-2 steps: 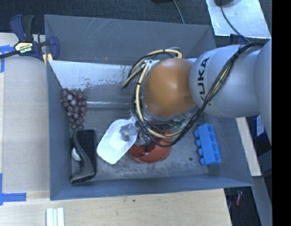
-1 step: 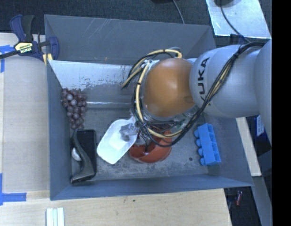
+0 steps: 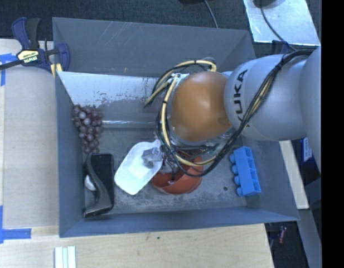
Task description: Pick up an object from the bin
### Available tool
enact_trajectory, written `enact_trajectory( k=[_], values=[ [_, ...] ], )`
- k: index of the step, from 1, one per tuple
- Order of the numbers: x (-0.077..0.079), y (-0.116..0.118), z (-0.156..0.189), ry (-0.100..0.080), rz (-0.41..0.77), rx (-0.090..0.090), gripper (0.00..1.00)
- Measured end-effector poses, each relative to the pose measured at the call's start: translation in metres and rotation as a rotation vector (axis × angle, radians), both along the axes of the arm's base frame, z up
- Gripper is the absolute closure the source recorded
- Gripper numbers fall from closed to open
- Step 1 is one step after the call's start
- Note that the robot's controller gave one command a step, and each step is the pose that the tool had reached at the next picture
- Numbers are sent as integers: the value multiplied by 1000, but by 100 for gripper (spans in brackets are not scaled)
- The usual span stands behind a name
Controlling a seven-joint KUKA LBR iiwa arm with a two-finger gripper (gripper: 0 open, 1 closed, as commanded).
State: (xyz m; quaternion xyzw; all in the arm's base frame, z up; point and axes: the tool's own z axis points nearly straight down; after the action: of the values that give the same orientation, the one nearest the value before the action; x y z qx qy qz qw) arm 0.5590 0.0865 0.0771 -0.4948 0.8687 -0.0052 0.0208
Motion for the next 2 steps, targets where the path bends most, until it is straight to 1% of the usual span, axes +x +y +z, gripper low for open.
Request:
enact_trajectory(
  k=[1, 2],
  values=[
    [1, -2, 0, -2, -13, 3, 100],
    [-7, 7, 3, -6, 5, -2, 100]
  ],
)
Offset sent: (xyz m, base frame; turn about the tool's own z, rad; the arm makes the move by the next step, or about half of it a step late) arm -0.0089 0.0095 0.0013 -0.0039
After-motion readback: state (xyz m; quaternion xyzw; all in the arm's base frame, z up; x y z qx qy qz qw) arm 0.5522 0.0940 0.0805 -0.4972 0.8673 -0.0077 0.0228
